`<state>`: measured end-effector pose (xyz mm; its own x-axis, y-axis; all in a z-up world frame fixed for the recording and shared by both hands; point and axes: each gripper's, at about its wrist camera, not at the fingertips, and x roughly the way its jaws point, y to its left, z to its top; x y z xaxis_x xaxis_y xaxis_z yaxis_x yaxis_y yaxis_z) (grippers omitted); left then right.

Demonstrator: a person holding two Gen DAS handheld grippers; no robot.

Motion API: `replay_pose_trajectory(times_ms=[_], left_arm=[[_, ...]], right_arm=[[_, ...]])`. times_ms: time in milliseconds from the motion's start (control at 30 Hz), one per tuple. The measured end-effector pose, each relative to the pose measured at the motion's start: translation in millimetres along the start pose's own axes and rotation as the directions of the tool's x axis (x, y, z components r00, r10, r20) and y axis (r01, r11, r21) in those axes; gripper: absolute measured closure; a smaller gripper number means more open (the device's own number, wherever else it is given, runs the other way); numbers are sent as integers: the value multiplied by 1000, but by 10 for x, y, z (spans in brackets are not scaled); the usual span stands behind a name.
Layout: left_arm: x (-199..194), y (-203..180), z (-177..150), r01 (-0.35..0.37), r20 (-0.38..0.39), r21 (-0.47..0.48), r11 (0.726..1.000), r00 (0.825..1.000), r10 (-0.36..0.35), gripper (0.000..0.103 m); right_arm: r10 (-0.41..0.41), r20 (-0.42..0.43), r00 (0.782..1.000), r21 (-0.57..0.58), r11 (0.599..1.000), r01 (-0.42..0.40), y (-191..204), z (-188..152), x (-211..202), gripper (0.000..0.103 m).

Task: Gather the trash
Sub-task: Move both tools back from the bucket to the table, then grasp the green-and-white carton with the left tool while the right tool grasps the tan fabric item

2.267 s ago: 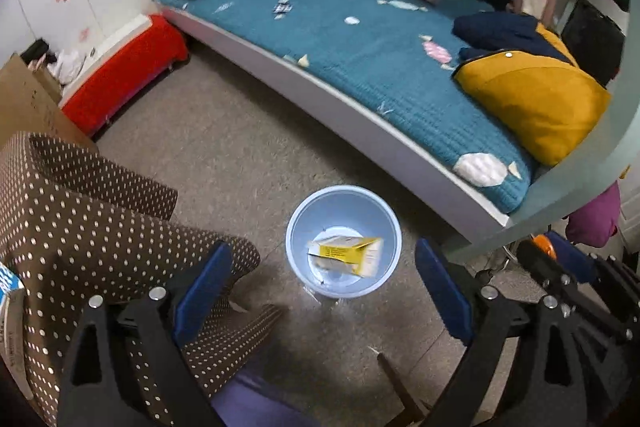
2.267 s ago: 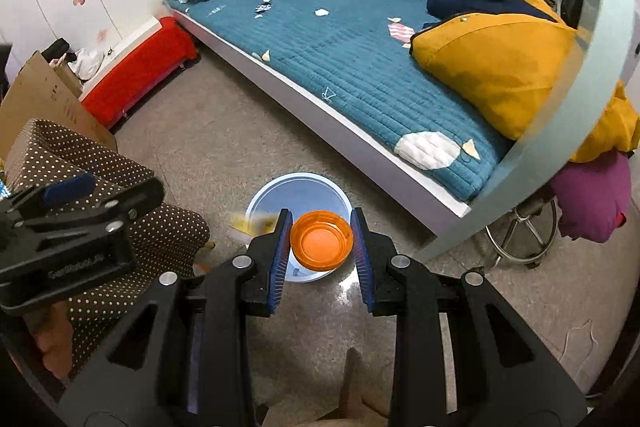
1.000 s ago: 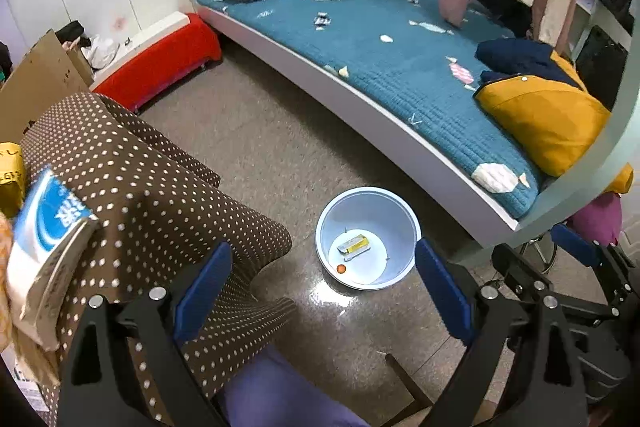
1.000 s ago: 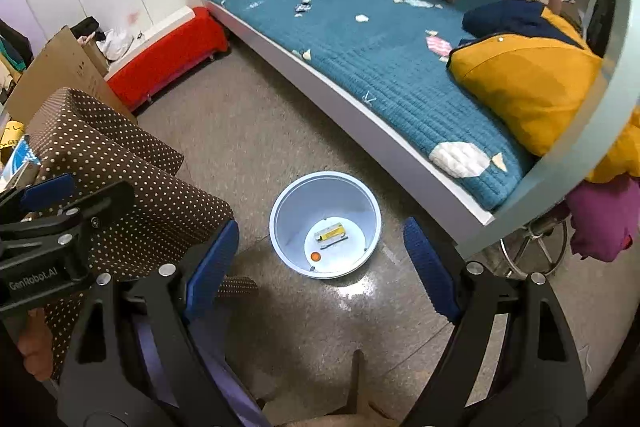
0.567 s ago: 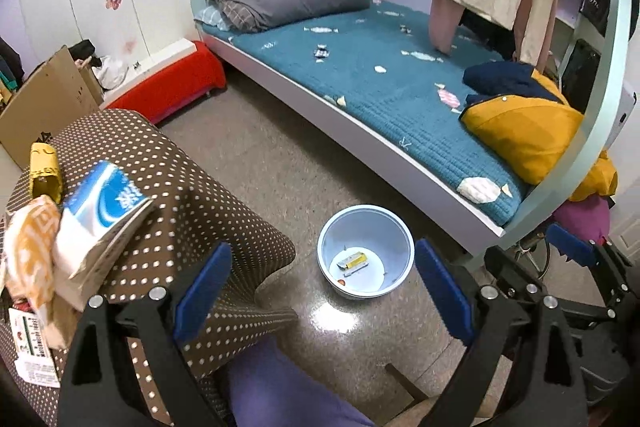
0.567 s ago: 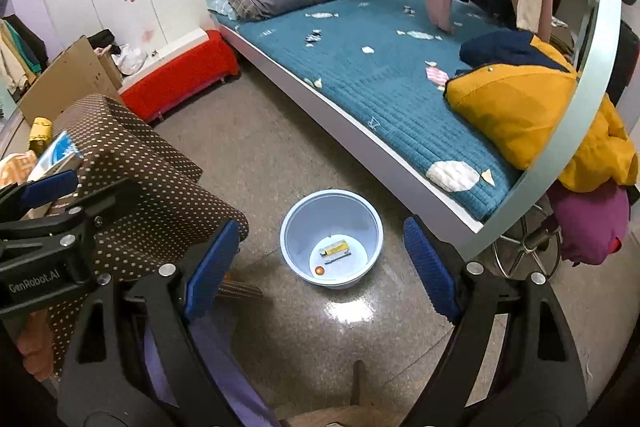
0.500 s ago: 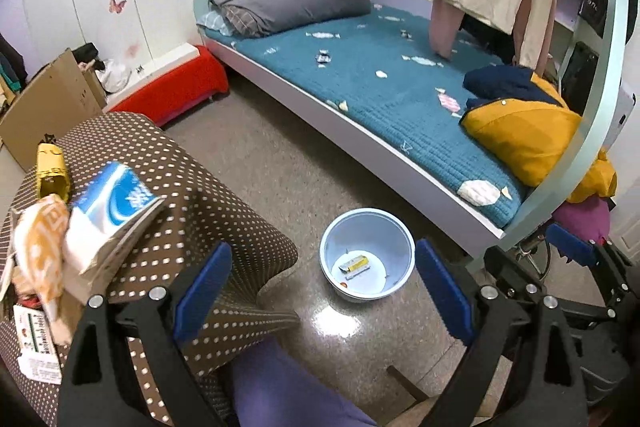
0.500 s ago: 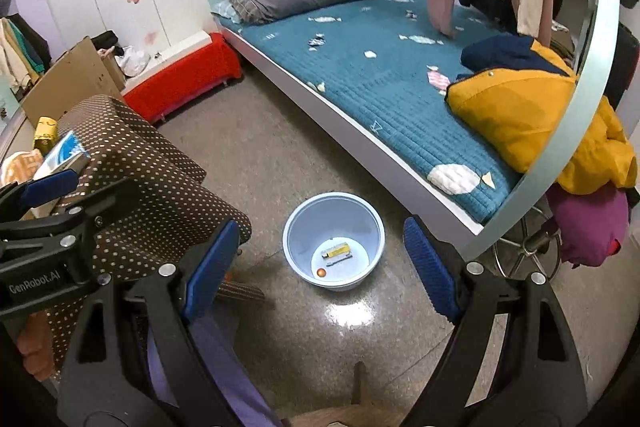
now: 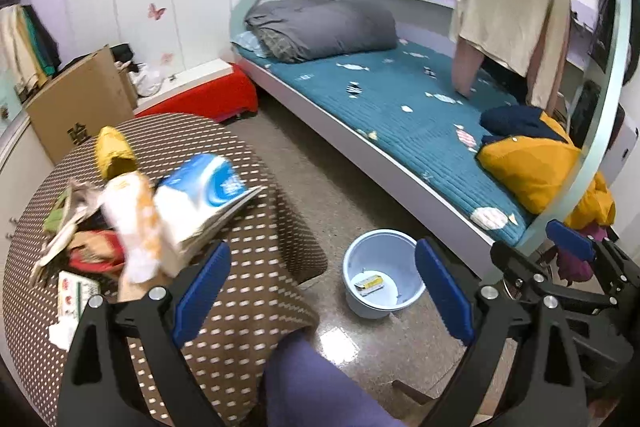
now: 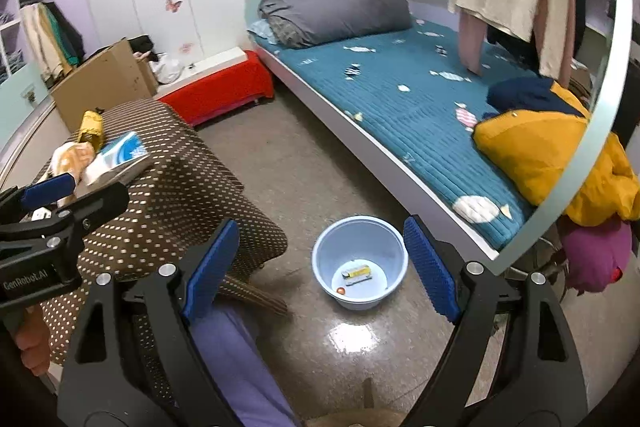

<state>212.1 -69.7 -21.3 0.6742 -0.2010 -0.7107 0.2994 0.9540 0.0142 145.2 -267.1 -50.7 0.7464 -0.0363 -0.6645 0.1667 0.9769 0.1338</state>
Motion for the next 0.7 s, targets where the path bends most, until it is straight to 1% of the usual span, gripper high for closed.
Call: replay_pose_trajectory(times_ms=[133,367,500,600,700], left_arm=[[-80,241,-57,-31,5,-47,998,999,31,12],[-254,687,-191,-112,8,-107,988,994,114,12],[-351,980,-268,-155,3,-158,975,988,157,11],[-387,1212,-321,-203,-11,-195,959,979,205,11],[-399,1423,-379,-229,-35,-233,945,973,228,11]], right_arm=[[33,4,999,-29,999,-33,191,11,-18,20],[110,-1,994,-93,990,-110,595,41,1,20],[147,-12,989,-135,980,-147,824,21,29,20],[184,-32,982,-159,969,-187,1040,20,74,20],[229,-54,972,-180,955,-234,1258,6,104,20]])
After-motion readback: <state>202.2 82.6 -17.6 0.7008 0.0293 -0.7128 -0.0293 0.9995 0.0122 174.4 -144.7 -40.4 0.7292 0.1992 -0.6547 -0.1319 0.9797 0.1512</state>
